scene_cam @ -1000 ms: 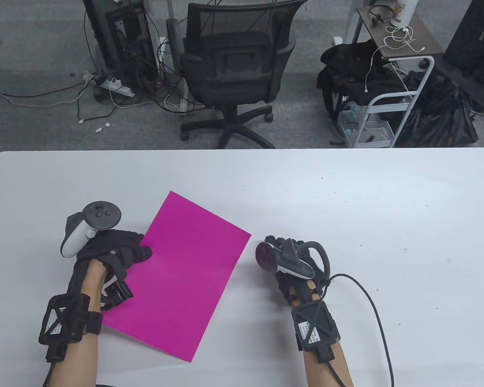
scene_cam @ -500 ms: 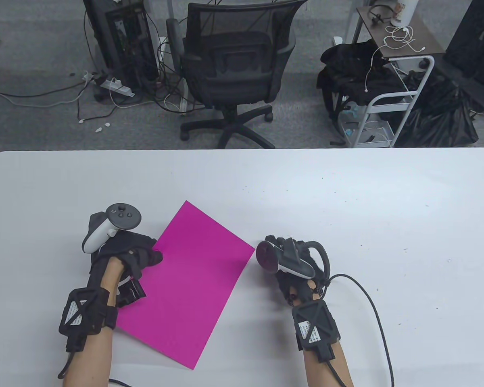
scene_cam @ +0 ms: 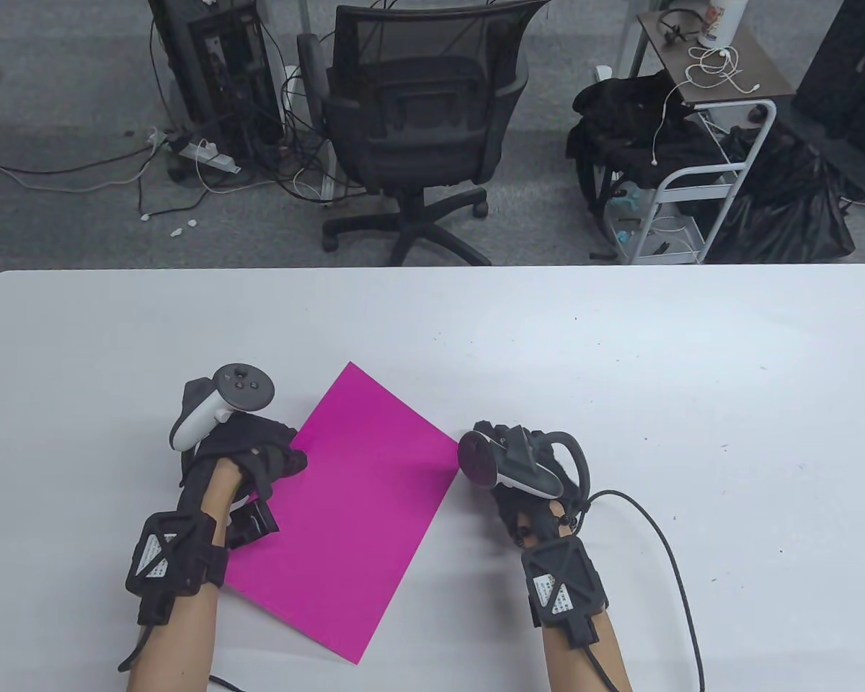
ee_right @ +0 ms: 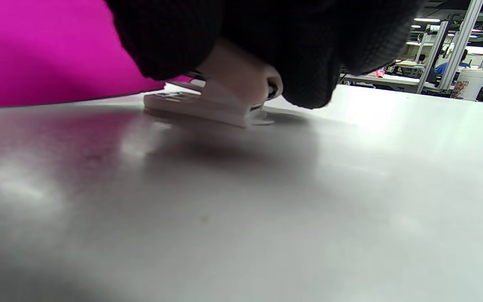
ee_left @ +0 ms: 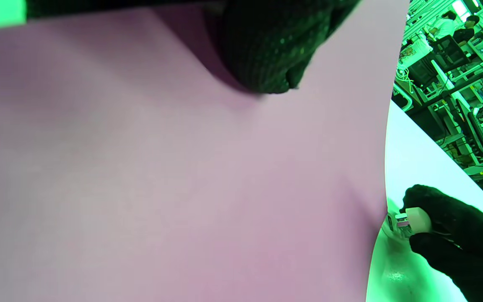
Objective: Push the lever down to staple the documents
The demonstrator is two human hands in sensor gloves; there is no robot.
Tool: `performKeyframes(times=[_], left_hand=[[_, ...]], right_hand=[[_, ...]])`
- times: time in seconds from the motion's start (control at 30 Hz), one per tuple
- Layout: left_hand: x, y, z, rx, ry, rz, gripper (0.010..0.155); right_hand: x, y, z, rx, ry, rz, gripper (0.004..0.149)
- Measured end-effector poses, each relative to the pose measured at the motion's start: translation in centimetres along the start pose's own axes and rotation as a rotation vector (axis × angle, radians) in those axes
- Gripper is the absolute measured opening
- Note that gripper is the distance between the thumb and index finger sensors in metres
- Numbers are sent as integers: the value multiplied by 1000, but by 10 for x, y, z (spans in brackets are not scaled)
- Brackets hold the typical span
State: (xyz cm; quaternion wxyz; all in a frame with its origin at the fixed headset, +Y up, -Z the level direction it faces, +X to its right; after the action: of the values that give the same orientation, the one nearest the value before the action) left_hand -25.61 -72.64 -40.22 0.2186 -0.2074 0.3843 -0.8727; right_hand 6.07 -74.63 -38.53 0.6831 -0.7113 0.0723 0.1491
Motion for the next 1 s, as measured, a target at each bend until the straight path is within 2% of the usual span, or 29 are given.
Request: performKeyframes(times=[0.53,1.0], left_hand=[[-8,7,11,-4,37,11,41],[-13,17,34,-74,135,-8,44]], right_hand=[[0,0,0,0,-1,0,61],[-1,0,0,-4,-5,0,61]])
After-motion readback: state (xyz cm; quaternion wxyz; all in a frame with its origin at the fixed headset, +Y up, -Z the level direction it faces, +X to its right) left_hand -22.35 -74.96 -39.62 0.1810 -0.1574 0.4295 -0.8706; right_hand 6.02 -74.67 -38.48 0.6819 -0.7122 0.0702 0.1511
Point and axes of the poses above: the tracker on the back of each hand, its own x axis roughly to the little-finger side, its own y axis roughly from the wrist to the fingertips, z = x × y, the point moved 3 cm from there along y, roughly from the wrist to the fingertips, and after that the axes turned 3 degrees about -y, right-handed, at the moved point
